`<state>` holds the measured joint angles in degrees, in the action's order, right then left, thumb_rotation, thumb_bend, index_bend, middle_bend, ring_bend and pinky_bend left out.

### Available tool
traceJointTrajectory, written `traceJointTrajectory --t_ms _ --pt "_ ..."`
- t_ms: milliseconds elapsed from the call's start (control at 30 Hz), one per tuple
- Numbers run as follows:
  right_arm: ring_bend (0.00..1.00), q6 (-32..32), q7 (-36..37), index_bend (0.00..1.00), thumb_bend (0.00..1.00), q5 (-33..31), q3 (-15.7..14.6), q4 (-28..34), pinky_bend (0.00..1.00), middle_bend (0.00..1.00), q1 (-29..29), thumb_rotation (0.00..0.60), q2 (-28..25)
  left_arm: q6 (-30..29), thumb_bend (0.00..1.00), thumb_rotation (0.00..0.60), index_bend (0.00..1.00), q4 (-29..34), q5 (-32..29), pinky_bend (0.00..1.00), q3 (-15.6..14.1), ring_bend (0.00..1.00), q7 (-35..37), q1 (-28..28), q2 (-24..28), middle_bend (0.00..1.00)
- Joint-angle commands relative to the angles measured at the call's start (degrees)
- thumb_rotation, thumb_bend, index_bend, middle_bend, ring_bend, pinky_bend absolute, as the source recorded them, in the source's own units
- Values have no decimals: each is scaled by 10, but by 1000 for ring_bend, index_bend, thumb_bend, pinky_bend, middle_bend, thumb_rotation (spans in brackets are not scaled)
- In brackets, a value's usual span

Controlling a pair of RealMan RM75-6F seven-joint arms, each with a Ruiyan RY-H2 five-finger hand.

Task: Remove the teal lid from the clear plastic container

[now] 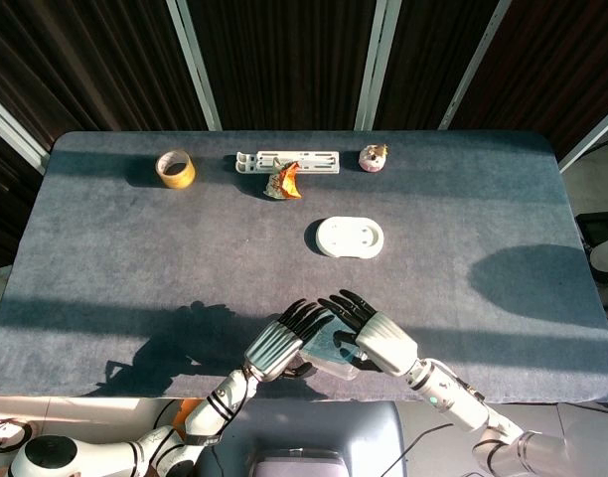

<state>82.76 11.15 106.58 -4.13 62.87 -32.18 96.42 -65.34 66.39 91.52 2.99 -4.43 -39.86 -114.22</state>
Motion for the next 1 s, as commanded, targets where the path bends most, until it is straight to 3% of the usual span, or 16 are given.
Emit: traceJointTrajectory --t_ms 33,233,600,833,1000 --pt "0 5 -4 737 640 1 4 3 0 65 -1 600 -2 -5 245 600 0 -2 1 0 2 0 1 0 1 0" --pt "0 19 -26 741 639 -2 21 11 0 65 -4 600 -12 -25 245 600 0 -13 2 0 9 0 -3 6 4 0" --pt "0 52 -85 755 640 -19 79 4 0 65 -17 600 -25 -50 254 600 0 -26 -3 0 39 0 11 3 38 0" --pt "0 91 -107 771 639 -25 99 -60 0 65 -11 600 -42 -83 251 600 0 3 -10 0 37 0 43 32 110 0" --pt "0 109 -91 775 640 -38 99 -149 0 65 1 600 -29 -97 250 600 0 -4 -15 0 18 0 77 61 155 0"
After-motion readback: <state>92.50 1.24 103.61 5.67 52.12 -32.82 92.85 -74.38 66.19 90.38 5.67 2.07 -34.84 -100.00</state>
